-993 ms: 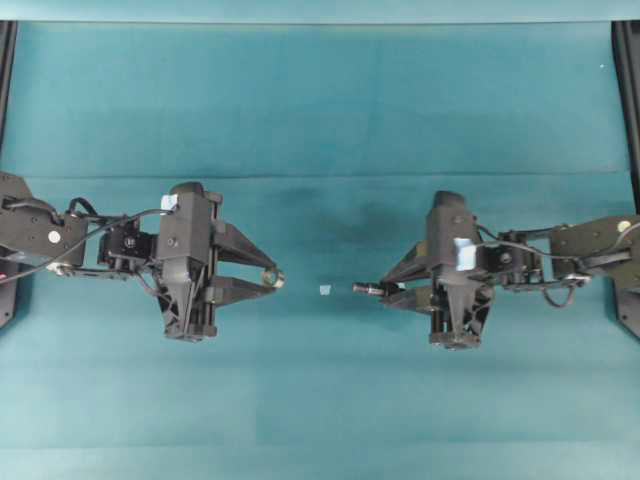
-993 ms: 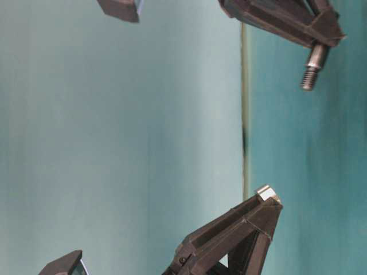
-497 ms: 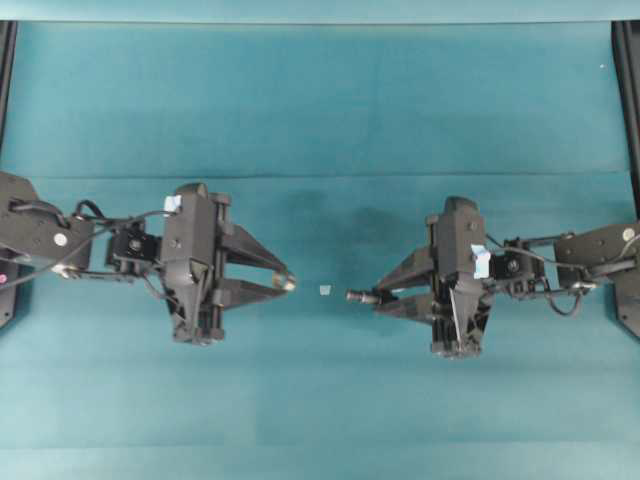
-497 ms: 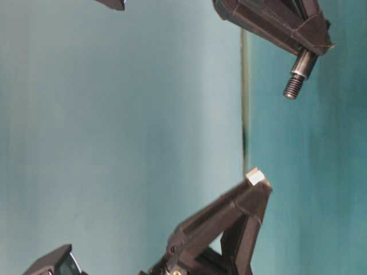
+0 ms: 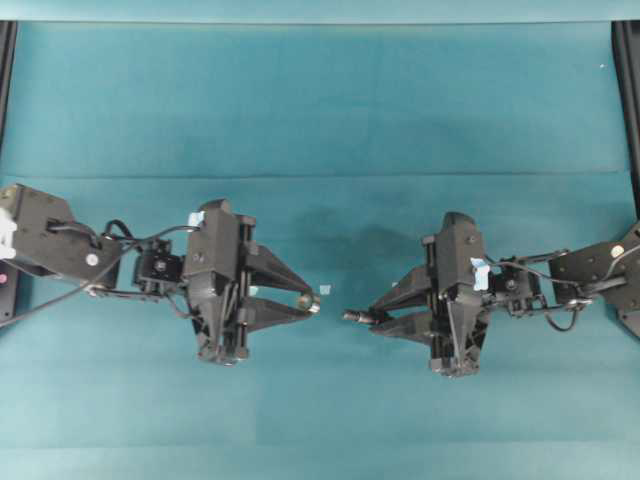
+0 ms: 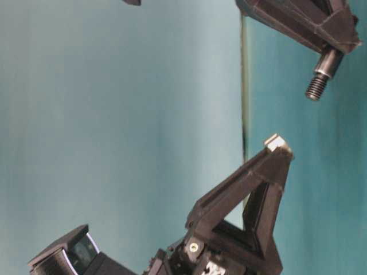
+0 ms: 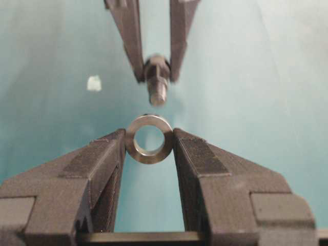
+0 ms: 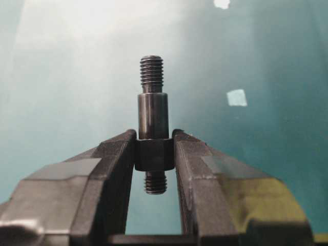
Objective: Insert the washer onto the shaft with both hands.
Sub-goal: 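Lift both objects and rotate the grippers to face each other, then bring the washer toward the shaft's threaded top end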
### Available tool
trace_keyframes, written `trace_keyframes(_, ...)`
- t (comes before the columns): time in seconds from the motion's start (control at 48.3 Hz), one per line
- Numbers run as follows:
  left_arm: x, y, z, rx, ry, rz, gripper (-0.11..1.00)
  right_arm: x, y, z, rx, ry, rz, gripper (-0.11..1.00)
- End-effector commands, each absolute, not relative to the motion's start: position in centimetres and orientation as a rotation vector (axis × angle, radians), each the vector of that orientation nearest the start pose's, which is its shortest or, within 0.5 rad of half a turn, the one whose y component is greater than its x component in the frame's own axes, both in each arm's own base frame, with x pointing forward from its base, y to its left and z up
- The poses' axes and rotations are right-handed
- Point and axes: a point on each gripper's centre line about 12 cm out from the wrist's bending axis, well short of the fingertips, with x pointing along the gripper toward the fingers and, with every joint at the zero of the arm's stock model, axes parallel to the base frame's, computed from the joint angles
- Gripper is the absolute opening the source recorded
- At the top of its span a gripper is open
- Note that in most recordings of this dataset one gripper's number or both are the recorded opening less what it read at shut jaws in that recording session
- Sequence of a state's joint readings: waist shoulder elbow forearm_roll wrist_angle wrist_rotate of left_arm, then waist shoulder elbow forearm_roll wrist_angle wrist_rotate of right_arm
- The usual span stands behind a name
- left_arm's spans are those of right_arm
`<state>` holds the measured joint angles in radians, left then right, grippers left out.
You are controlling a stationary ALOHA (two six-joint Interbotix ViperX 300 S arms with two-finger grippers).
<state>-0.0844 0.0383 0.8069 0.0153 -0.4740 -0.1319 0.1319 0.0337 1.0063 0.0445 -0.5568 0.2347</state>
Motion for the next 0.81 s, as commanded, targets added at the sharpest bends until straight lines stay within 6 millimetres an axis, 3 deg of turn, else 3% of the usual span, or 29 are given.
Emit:
trace_keyframes(0.0,38.45,-3.41,16.46,-0.106,0.339,-0.073,0.37,32.71,4.13,11.62,0.246,0.45,0.044,0.0)
trace_keyframes(0.786,39.2,-3.65,16.08,-0.105,0.341,-0.077,0.37,33.65,3.89,11.38,0.257,0.402,0.033,0.0)
